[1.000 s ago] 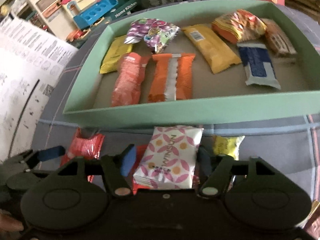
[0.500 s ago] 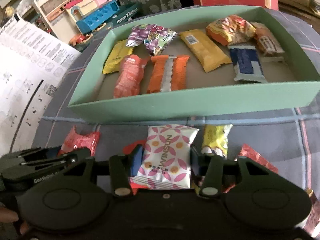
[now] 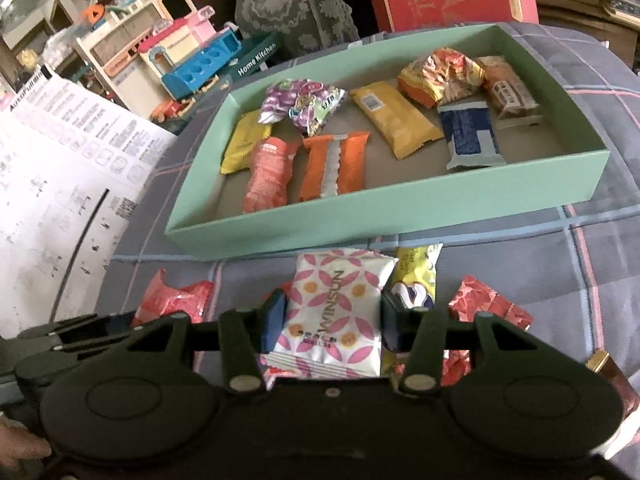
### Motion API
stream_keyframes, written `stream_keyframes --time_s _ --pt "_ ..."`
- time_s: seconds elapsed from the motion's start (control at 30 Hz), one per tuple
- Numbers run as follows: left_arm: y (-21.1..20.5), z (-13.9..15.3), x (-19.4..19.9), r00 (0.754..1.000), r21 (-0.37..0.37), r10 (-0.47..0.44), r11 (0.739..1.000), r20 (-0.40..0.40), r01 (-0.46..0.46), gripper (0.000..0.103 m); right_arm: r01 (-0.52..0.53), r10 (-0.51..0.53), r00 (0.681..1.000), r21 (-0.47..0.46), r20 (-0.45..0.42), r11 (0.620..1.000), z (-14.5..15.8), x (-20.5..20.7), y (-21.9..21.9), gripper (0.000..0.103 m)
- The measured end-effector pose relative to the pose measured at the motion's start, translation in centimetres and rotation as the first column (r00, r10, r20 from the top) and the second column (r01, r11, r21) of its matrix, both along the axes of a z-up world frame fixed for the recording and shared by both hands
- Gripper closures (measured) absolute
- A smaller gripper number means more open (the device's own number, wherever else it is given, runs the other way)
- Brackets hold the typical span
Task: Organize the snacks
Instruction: 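Carry both packets into the green box and open both grippers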
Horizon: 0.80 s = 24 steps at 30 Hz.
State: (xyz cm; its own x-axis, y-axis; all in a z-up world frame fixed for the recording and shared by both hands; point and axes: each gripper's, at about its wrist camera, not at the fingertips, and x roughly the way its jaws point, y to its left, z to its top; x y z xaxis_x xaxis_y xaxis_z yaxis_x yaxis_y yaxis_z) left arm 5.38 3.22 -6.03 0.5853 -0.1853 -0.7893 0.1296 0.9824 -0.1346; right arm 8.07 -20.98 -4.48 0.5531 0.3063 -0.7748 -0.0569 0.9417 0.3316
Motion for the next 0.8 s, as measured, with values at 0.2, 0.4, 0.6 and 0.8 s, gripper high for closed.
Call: stream_keyframes --time_s 0.2,0.4,0.6,0.8 --pt "-0.2 3.2 0.4 0.998 -0.028 -0.005 1.0 0.067 0.007 0.068 0.023 -0.025 0.999 0.042 0.046 0.999 2.2 -0.3 -1.5 0.055" --pt "-0.7 5.5 4.6 0.993 -0.015 -0.001 1.0 0.118 0.003 0.068 0.073 -0.076 0.993 0.039 0.095 0.997 4.2 2.0 -3.3 0.055" --pt "-1.6 5.2 10.0 0.995 -0.011 0.004 1.0 0.097 -0.003 0.068 0.111 -0.114 0.989 0.033 0.091 0.993 4.2 6.0 -4.6 0.055" --pt "-2.4 3.1 12.8 0.999 0.014 -0.002 1.0 0.048 0.002 0.068 0.117 -0.117 0.992 0.006 0.045 0.993 2.3 8.8 -4.4 0.055"
